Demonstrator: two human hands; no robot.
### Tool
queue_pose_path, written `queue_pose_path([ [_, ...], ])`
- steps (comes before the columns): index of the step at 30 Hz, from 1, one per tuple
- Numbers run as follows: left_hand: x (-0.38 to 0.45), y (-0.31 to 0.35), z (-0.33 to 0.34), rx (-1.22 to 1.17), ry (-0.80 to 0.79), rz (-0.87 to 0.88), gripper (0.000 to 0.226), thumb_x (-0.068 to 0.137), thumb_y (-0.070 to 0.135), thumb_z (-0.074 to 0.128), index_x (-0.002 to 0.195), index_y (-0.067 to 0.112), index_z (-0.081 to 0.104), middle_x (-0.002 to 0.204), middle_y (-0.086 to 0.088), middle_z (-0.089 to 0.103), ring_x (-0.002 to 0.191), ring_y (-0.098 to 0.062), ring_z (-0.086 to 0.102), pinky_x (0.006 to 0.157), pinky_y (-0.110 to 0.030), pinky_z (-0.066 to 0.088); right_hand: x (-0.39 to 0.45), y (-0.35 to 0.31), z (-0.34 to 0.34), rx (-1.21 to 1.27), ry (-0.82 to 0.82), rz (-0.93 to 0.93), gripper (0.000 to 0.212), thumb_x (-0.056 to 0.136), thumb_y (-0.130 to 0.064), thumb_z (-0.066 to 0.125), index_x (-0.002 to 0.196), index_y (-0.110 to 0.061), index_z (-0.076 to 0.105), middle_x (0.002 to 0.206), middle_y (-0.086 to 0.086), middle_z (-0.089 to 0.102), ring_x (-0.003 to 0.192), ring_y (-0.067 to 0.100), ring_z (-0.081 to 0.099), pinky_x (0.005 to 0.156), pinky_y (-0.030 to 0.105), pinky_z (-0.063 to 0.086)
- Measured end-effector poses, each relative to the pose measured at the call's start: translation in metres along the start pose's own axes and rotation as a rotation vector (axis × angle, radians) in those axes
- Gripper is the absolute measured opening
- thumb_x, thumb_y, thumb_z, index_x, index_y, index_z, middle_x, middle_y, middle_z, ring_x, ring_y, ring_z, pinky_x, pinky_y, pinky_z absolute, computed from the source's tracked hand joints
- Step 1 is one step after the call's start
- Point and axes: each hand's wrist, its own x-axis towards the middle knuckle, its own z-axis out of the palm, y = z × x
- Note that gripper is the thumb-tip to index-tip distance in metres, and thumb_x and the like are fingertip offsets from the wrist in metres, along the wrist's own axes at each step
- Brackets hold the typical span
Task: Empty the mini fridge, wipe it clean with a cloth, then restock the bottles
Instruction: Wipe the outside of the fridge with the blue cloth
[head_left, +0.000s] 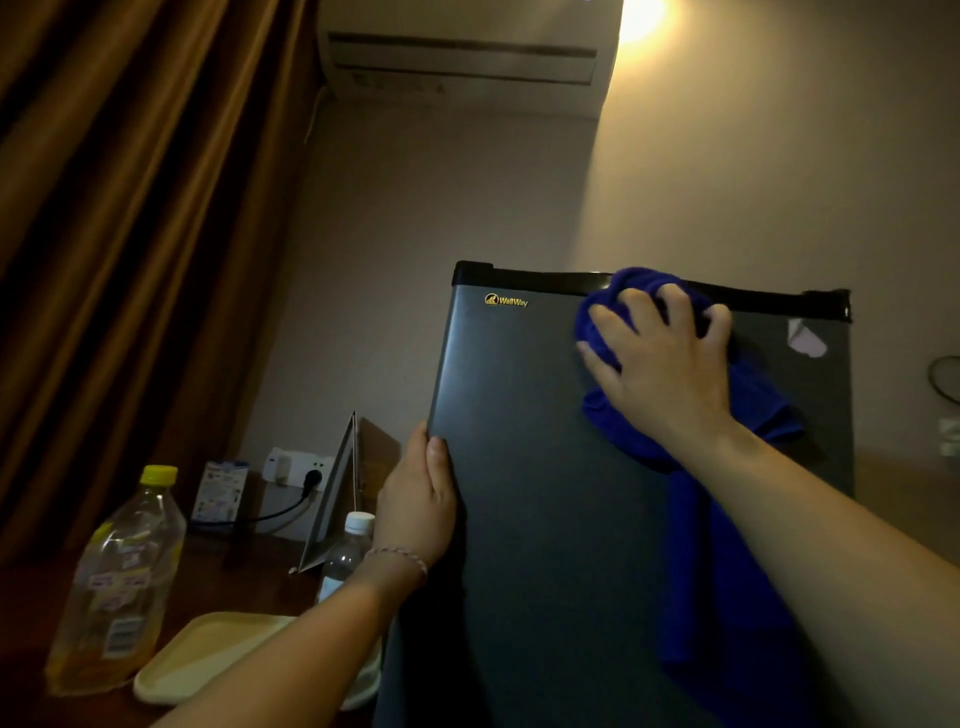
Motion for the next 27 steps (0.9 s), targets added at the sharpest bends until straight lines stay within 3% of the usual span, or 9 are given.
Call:
queue_pose_path([
  [7, -0.002, 0.005, 0.0, 0.007, 0.006, -0.002, 0.026, 0.1, 0.048, 0.018, 0.109, 0.039, 0.04, 0.091, 0.01, 0.061, 0.082, 0.0, 0.063, 0.066, -0.013, 0.045, -0.03, 0.049, -0.01, 0.03, -0.019, 0.133, 0.049, 0.097, -0.046, 0.049, 0.135, -0.016, 0.053, 0.133, 0.014, 0.05, 0.122, 0.041, 0.041, 0.089, 0.056, 0.043],
  [10, -0.003, 0.005, 0.002, -0.007, 0.023, 0.01, 0.036, 0.097, 0.052, 0.016, 0.111, 0.034, 0.044, 0.091, 0.01, 0.061, 0.083, -0.004, 0.063, 0.069, -0.017, 0.048, -0.034, 0.043, -0.01, 0.048, 0.007, 0.169, 0.046, 0.097, -0.042, 0.051, 0.131, -0.012, 0.055, 0.127, 0.016, 0.052, 0.117, 0.041, 0.044, 0.083, 0.051, 0.046],
  [13, -0.003, 0.005, 0.003, -0.002, 0.04, 0.004, 0.028, 0.102, 0.046, 0.02, 0.108, 0.034, 0.044, 0.087, 0.008, 0.061, 0.078, -0.006, 0.063, 0.067, -0.021, 0.05, -0.037, 0.024, -0.009, 0.035, -0.005, 0.194, 0.045, 0.098, -0.044, 0.05, 0.131, -0.013, 0.054, 0.125, 0.014, 0.052, 0.113, 0.039, 0.046, 0.079, 0.047, 0.046],
  [18, -0.003, 0.004, 0.004, 0.019, 0.066, 0.002, 0.025, 0.103, 0.045, 0.022, 0.104, 0.034, 0.044, 0.085, 0.007, 0.061, 0.078, -0.006, 0.062, 0.068, -0.03, 0.048, -0.058, 0.02, -0.007, 0.032, -0.081, -0.102, 0.048, 0.095, -0.047, 0.054, 0.133, -0.018, 0.055, 0.132, 0.01, 0.054, 0.117, 0.037, 0.048, 0.083, 0.049, 0.048],
  [20, -0.003, 0.005, 0.004, 0.038, 0.075, 0.015, 0.024, 0.102, 0.045, 0.021, 0.107, 0.035, 0.043, 0.086, 0.006, 0.061, 0.079, -0.007, 0.062, 0.067, -0.03, 0.047, -0.061, 0.034, -0.007, 0.025, -0.103, -0.131, 0.049, 0.095, -0.049, 0.052, 0.135, -0.021, 0.053, 0.136, 0.008, 0.052, 0.12, 0.035, 0.047, 0.087, 0.049, 0.048],
  [27, -0.004, 0.008, 0.004, 0.051, 0.069, 0.007, 0.025, 0.104, 0.041, 0.021, 0.109, 0.031, 0.044, 0.088, 0.008, 0.06, 0.08, -0.002, 0.059, 0.064, -0.018, 0.041, -0.051, 0.082, -0.015, 0.059, -0.071, 0.137, 0.049, 0.097, -0.049, 0.047, 0.138, -0.021, 0.048, 0.135, 0.011, 0.047, 0.121, 0.037, 0.042, 0.088, 0.05, 0.046],
])
